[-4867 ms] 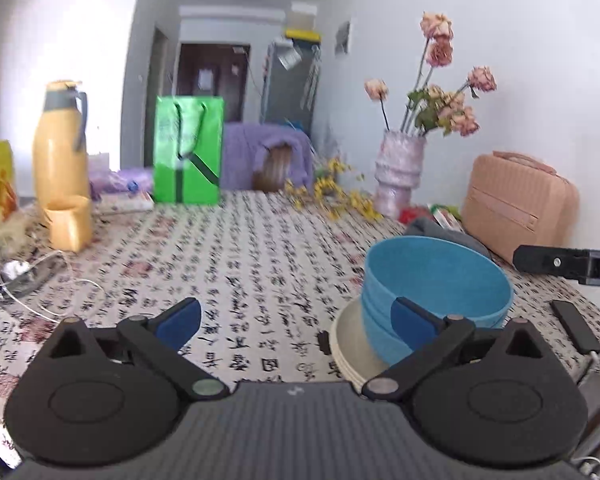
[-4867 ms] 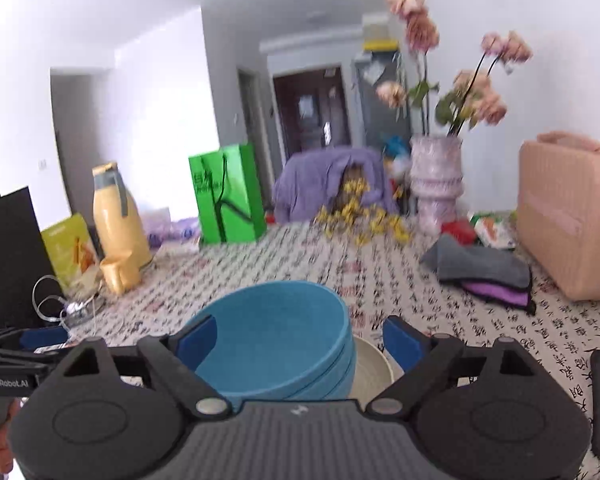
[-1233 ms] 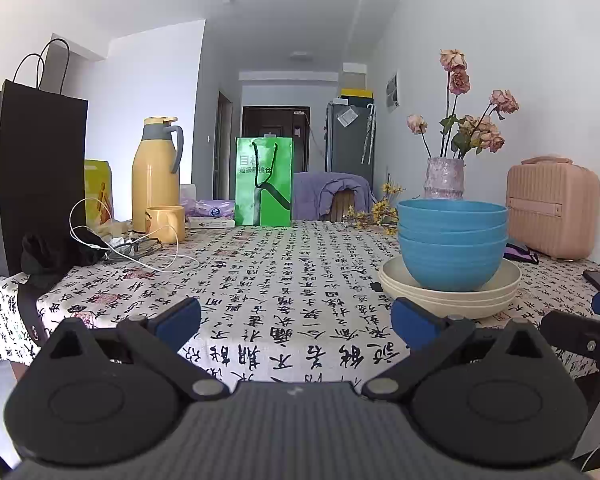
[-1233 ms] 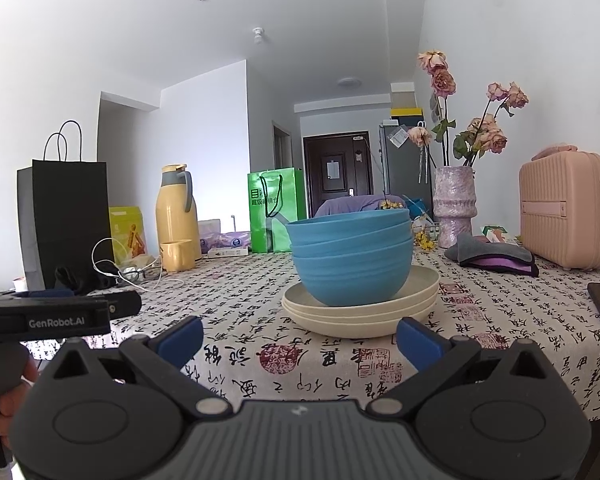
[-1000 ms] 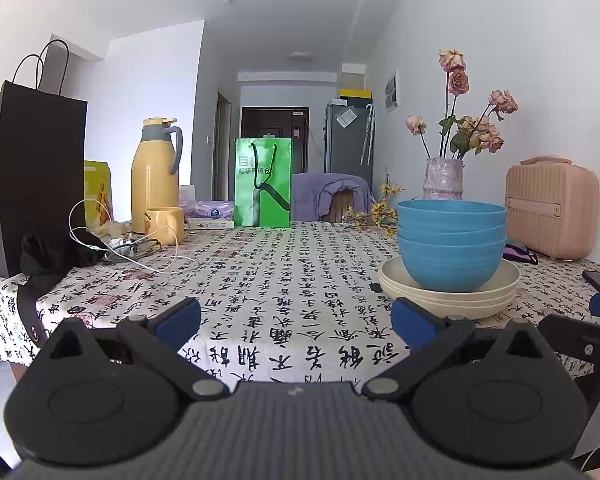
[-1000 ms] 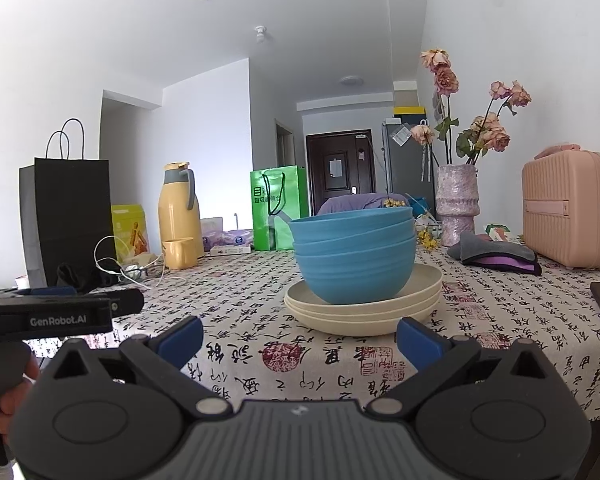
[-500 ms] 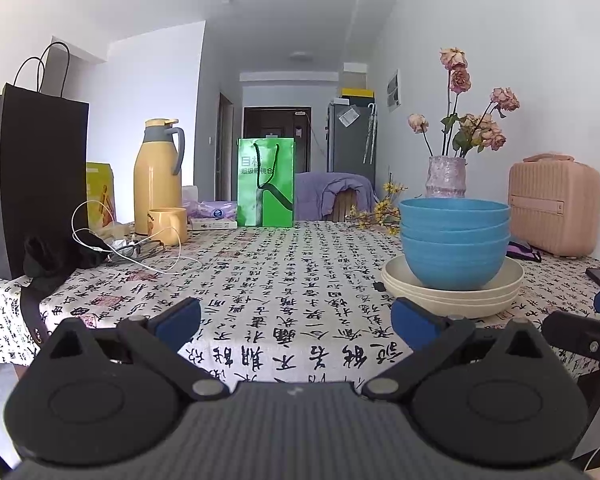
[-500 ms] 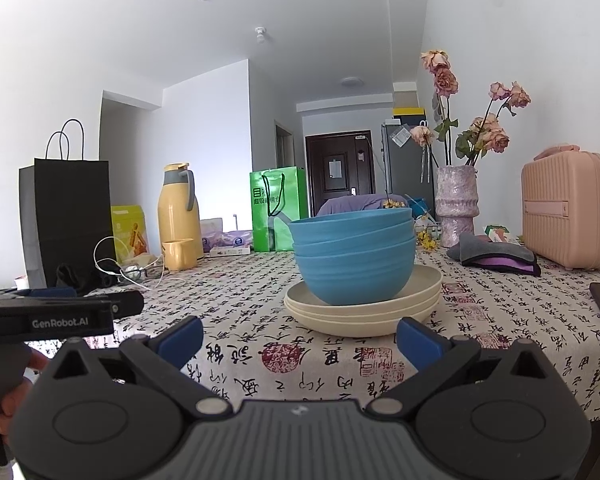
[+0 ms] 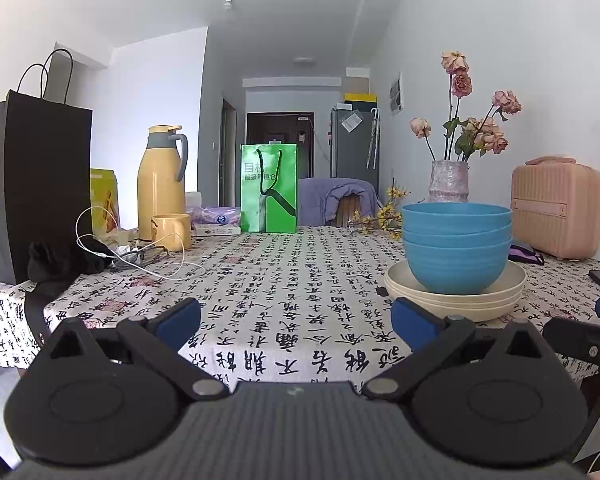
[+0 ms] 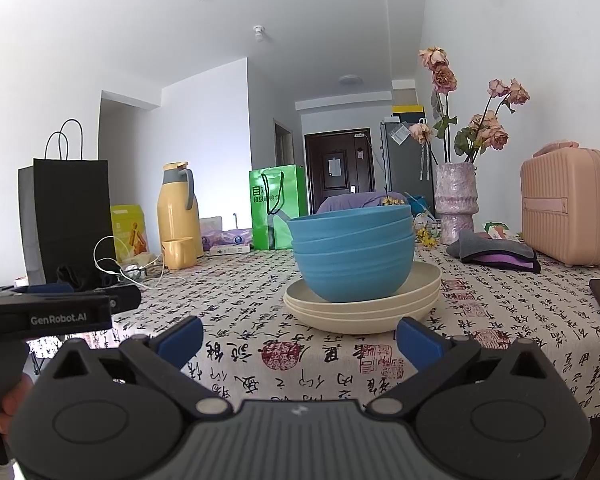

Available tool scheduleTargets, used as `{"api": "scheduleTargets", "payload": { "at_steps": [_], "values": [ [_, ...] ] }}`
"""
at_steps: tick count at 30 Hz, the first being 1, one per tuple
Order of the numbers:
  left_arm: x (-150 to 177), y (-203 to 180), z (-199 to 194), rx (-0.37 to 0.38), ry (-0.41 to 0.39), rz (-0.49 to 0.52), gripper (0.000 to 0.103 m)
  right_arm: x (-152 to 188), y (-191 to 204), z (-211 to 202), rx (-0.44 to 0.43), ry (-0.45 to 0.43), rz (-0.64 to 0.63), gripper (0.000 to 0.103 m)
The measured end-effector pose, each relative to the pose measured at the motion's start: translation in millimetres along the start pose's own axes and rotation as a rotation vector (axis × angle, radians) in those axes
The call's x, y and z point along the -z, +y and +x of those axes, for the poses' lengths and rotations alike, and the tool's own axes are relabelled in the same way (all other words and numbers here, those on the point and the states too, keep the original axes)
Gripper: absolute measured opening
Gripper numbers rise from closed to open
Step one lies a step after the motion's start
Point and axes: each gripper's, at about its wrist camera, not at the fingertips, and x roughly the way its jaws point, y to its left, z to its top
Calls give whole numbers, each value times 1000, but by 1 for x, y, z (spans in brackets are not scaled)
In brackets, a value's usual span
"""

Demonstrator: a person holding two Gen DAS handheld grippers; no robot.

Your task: Organize plates and bowls

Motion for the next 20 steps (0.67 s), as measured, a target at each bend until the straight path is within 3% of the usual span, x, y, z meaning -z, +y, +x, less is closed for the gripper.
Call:
{"api": "scheduleTargets", "payload": {
  "at_steps": [20],
  "values": [
    [1,0,-1,8,5,-2,103,1,1,2,5,7,6,103]
  ]
}}
